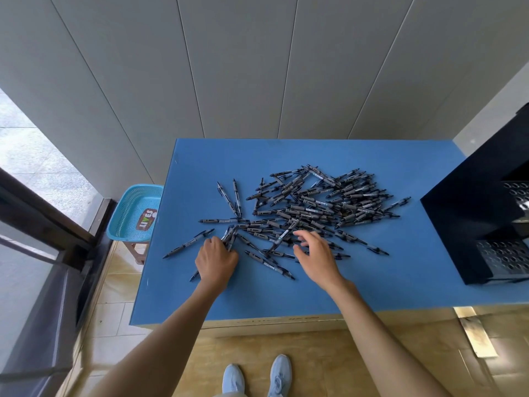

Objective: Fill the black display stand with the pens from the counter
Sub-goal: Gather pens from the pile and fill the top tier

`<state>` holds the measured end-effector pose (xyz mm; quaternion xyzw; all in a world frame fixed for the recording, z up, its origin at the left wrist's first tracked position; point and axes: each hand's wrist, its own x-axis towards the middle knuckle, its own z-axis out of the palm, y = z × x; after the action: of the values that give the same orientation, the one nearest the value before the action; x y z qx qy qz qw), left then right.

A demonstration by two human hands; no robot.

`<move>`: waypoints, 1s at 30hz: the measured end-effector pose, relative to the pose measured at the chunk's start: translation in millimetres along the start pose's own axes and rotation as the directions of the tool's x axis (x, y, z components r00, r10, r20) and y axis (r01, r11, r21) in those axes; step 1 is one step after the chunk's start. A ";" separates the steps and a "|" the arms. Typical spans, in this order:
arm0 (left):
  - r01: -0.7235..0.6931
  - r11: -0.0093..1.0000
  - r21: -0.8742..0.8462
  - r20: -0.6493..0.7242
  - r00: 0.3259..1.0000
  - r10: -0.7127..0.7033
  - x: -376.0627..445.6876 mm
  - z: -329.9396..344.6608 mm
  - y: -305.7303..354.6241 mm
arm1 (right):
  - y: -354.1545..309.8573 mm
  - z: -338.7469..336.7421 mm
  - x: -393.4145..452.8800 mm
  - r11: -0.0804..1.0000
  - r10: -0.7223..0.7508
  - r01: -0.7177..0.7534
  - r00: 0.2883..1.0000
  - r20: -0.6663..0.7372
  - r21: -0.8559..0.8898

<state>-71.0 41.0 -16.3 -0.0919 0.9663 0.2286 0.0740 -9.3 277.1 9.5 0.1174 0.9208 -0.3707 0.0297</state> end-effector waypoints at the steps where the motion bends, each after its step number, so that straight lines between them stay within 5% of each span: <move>1: -0.020 1.000 0.008 -0.038 0.999 0.021 -3.5 2.9 -1.8 | -2.6 2.8 -0.7 1.000 -0.005 0.005 1.000 -0.011 0.011; 8: -0.099 0.932 -0.350 -0.268 0.963 0.001 2.0 -11.0 10.6 | -18.1 12.8 0.9 0.996 -0.012 0.018 0.998 -0.064 0.093; 12: -0.151 0.672 -0.725 -0.283 0.955 -0.091 12.0 -30.3 25.9 | -17.6 16.9 4.6 0.993 0.010 -0.001 0.997 -0.077 0.117; 15: -0.156 0.504 -0.849 -0.214 0.975 -0.059 22.5 -27.9 21.4 | -12.1 19.8 4.4 0.994 0.018 -0.007 0.995 -0.101 0.107; 20: -0.011 0.534 -0.845 -0.059 0.996 -0.073 30.7 -1.2 -8.5 | -3.8 21.5 -6.9 0.996 0.049 -0.040 0.992 -0.119 0.080; 27: -0.008 0.690 -0.724 -0.026 1.000 -0.016 41.6 -9.4 -12.9 | -3.6 12.3 -21.9 0.995 0.081 -0.073 0.986 -0.142 0.063; 30: -0.002 0.667 -0.745 0.000 1.000 0.002 37.7 -16.9 -10.5 | -6.0 5.0 -29.0 0.994 0.092 -0.081 0.982 -0.167 0.075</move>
<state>-107.2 18.6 -12.8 -0.1129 0.7891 0.6031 0.0301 17.3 263.9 14.0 0.1896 0.9010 -0.3886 -0.0369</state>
